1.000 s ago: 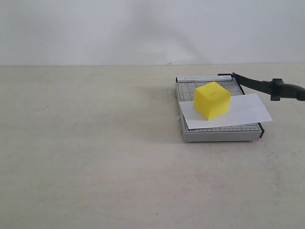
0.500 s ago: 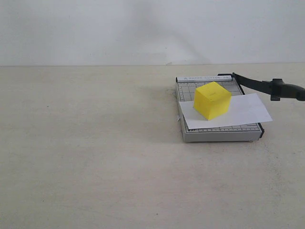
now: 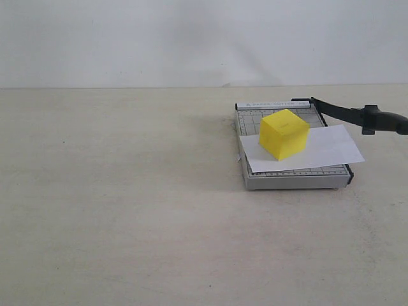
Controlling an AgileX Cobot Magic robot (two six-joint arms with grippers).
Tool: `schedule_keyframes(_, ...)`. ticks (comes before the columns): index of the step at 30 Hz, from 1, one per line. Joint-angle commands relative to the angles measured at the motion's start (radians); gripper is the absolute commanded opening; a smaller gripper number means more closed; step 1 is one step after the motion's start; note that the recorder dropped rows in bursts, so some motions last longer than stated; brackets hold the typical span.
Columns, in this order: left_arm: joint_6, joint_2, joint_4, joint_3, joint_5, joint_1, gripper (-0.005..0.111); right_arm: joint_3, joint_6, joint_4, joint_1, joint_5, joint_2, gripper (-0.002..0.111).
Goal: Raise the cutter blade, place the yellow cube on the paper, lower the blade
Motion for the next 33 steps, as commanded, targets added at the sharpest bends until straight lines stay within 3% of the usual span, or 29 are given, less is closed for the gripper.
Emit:
schedule_keyframes(1,0.0,-0.004,-0.01,0.003,0.002,0.1,0.004,-0.001,0.102,0.005,0.001,0.073,-0.006,0.0)
schedule_keyframes(7,0.0,-0.004,-0.01,0.003,0.002,0.15,0.004,-0.128,0.156,0.005,0.001,0.327,0.013,0.001)
schedule_keyframes(9,0.0,-0.004,-0.01,0.003,0.002,0.15,0.004,-0.197,0.156,0.005,0.001,0.426,0.052,0.006)
schedule_keyframes(11,0.0,-0.004,-0.01,0.003,0.002,0.15,0.004,-0.267,0.149,0.005,0.001,0.529,0.115,0.019)
schedule_keyframes(15,0.0,-0.004,-0.01,0.003,0.002,0.15,0.004,-0.433,0.151,-0.021,0.001,0.695,0.285,0.06)
schedule_keyframes(16,0.0,-0.004,-0.01,0.003,0.002,0.15,0.004,-0.481,0.153,-0.045,0.001,0.733,0.343,0.064)
schedule_keyframes(23,0.0,-0.004,-0.01,0.003,0.002,0.159,0.004,-0.877,0.065,-0.129,0.001,0.953,0.778,0.062)
schedule_keyframes(29,0.0,-0.004,-0.01,0.003,0.002,0.18,0.004,-1.244,-0.092,-0.129,0.001,1.297,1.192,0.062)
schedule_keyframes(33,0.0,-0.004,-0.01,0.003,0.002,0.185,0.004,-1.416,-0.139,-0.131,0.001,1.342,1.375,0.062)
